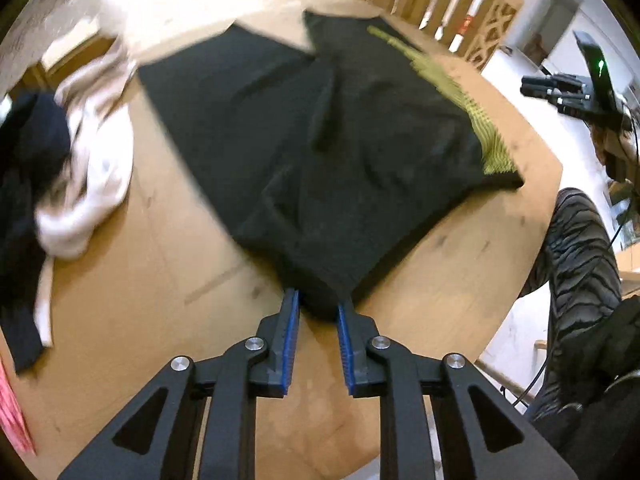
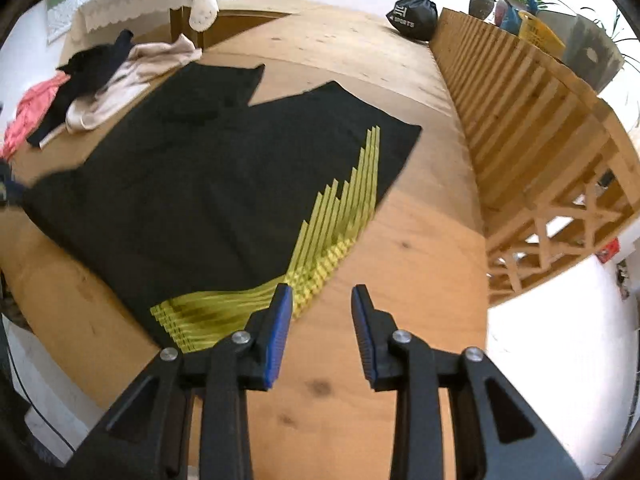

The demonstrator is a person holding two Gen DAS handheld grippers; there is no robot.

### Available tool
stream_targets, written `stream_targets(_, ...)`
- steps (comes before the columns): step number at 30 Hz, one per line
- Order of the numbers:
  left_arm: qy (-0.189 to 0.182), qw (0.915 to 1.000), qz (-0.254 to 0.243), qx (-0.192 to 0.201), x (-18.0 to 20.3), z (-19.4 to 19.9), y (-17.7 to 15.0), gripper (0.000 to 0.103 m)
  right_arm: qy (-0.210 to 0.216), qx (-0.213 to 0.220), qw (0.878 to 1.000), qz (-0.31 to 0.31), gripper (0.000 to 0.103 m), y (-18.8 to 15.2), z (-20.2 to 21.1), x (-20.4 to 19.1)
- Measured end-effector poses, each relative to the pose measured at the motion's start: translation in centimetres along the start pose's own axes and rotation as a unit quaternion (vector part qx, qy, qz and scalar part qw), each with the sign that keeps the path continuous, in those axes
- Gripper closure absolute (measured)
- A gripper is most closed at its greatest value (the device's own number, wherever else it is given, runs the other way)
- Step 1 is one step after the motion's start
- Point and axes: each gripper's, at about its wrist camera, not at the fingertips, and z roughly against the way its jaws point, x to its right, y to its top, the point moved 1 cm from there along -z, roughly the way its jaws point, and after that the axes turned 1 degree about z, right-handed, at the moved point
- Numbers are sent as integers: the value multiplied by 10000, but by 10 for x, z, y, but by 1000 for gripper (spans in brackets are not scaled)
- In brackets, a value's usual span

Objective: Fold clothes

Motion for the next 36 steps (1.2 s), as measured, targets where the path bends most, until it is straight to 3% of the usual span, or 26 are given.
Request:
stream_targets(4,63,9994,298,-148,-20,-2,-29,88,306,-192,9991,213,73,5,-20,-32)
stream_targets(6,-21,9992,400,-43,-25,7,-32,88,379,-326,9981,368,73,1,-30,-47)
stream_targets(12,-124,9982,195,556,-23,7,38,87,519,-764,9945,502,73,-14,-49,-70)
stream_targets(17,-175,9983,160,527,-28,-33,87,87,293,-1151,9895,824,73,-34,-60,-74)
stream_targets(25,104,9996,160,218,-45,-72,94,88,-67,-1344,9871,865,73,-57,-55,-45)
stream_targets(29,278,9992,61,264,-54,-77,102,88,-76,-1422,9888,443,73,-57,-55,-24)
stream_targets(36,686,9975,50,172,-66,-71,113,88,89,-1215,9913,500,73,-55,-36,-40)
